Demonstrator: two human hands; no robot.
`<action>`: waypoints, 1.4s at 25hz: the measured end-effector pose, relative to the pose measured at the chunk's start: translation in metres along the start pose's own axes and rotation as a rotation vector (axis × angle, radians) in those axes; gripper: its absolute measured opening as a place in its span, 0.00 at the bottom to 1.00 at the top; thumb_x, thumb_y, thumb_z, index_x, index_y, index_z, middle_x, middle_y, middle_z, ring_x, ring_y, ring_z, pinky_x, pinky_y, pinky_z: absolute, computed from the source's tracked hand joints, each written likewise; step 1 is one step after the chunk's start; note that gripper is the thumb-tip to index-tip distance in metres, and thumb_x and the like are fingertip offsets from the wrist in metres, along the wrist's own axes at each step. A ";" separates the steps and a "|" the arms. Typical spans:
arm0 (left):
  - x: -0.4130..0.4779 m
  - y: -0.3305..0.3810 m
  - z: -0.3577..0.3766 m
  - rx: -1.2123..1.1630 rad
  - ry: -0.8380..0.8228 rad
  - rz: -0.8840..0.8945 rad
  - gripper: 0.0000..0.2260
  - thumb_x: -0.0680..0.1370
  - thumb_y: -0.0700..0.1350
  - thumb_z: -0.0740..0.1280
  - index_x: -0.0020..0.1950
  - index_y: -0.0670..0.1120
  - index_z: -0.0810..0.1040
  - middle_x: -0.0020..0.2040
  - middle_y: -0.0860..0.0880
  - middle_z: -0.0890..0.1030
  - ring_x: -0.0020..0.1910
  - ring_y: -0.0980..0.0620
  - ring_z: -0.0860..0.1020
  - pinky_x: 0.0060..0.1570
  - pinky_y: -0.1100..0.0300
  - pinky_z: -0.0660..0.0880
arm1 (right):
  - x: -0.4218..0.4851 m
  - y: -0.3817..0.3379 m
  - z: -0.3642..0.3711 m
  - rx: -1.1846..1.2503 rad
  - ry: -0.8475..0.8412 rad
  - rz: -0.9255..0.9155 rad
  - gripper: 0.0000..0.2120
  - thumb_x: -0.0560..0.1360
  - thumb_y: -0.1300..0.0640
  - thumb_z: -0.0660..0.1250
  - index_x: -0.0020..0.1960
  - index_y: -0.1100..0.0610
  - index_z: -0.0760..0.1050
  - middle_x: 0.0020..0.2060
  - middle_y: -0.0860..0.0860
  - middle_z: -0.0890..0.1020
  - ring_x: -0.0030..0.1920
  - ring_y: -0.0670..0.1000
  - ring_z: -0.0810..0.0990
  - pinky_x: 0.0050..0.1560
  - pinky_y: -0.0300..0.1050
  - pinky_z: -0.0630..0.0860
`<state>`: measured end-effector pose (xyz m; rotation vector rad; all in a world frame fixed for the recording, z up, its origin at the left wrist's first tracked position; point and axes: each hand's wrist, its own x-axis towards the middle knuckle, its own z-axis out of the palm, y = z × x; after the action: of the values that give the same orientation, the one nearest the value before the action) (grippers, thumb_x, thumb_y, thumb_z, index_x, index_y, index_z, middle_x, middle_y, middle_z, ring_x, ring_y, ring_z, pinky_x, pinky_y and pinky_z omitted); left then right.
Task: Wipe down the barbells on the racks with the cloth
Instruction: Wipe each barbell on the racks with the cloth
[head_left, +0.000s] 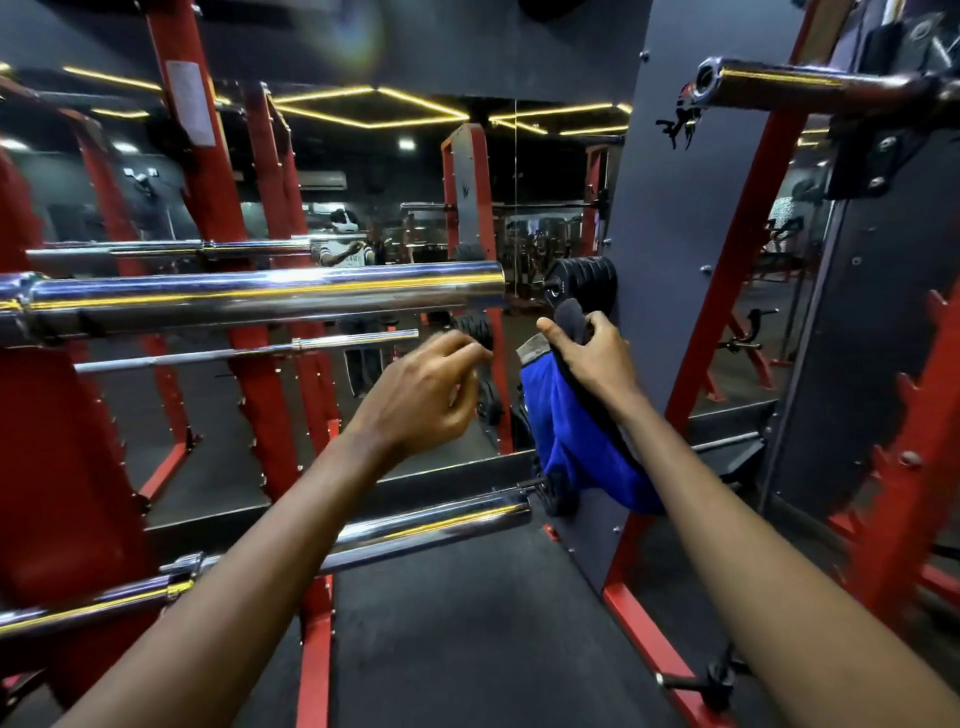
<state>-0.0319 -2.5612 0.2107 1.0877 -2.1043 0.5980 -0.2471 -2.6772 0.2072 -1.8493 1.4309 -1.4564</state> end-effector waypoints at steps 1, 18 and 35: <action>0.002 -0.006 0.010 -0.059 -0.079 -0.128 0.15 0.79 0.46 0.60 0.63 0.46 0.78 0.58 0.49 0.79 0.51 0.53 0.76 0.52 0.51 0.78 | 0.007 0.008 -0.008 -0.048 -0.001 0.000 0.29 0.71 0.26 0.68 0.44 0.54 0.72 0.41 0.50 0.82 0.49 0.57 0.81 0.47 0.49 0.75; 0.045 -0.053 0.119 -0.042 -0.299 -0.783 0.20 0.79 0.46 0.66 0.71 0.48 0.74 0.66 0.45 0.78 0.63 0.48 0.76 0.58 0.60 0.69 | 0.129 0.129 -0.048 -0.391 -0.289 -0.020 0.35 0.67 0.20 0.62 0.51 0.52 0.72 0.58 0.56 0.82 0.60 0.62 0.80 0.57 0.57 0.78; 0.095 -0.134 0.185 0.078 -0.262 -0.857 0.19 0.78 0.44 0.67 0.69 0.47 0.76 0.65 0.44 0.80 0.64 0.47 0.77 0.64 0.59 0.69 | 0.234 0.183 0.027 -0.305 -0.311 -0.025 0.40 0.66 0.20 0.63 0.59 0.52 0.78 0.61 0.57 0.81 0.64 0.63 0.78 0.64 0.61 0.76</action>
<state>-0.0267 -2.8049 0.1708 2.0160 -1.5785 0.1156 -0.3236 -2.9630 0.1673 -2.1665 1.5375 -0.9428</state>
